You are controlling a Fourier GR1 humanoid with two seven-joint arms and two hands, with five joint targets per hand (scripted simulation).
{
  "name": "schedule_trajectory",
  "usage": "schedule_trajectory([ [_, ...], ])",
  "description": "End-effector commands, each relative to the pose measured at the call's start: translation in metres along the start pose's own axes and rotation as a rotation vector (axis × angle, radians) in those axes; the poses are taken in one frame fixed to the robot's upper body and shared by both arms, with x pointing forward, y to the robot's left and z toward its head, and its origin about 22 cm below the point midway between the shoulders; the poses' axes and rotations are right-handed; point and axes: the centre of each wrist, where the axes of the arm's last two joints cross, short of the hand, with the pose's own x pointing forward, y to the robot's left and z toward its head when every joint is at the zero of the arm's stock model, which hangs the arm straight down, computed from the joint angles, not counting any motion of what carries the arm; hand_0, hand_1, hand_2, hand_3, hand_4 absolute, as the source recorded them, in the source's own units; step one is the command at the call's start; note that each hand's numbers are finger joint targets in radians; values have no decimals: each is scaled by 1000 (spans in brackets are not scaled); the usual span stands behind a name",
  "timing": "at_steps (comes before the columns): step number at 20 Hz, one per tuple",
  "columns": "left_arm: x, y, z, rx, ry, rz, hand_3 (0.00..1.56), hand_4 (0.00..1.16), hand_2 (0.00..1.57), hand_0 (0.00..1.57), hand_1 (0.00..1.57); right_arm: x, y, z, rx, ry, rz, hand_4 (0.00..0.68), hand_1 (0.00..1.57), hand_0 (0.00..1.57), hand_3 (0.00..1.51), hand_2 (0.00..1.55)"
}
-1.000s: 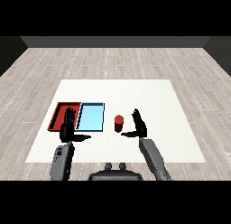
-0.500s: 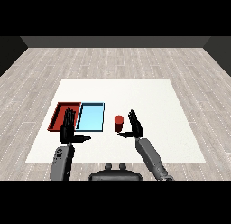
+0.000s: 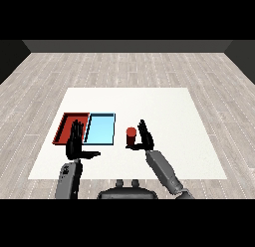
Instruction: Pick the red can and put it in the red box
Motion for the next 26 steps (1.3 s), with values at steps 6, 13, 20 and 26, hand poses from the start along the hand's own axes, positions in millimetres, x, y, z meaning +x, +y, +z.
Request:
schedule_trajectory([
  [6, 9, 6, -15, -3, 5, 13, 0, 0, 0, 0, 0, -17, 1, 4, -29, 29, 3, 0, 0, 0, 0, 0],
  [13, 5, 1, -3, -1, 11, 11, 0, 0, 0, 0, 0, -18, 10, -14, -35, 45, 18, 0, 0, 0, 0, 0],
  [20, -4, 9, 0, -13, 6, 25, 0, 0, 0, 0, 0, -23, 5, -12, -15, 64, 2, 0, 0, 0, 0, 0],
  [26, 14, 23, -1, 4, -13, 11, 0, 0, 0, 0, 0, -24, 31, -22, -2, 62, 7, 0, 0, 0, 0, 0],
])
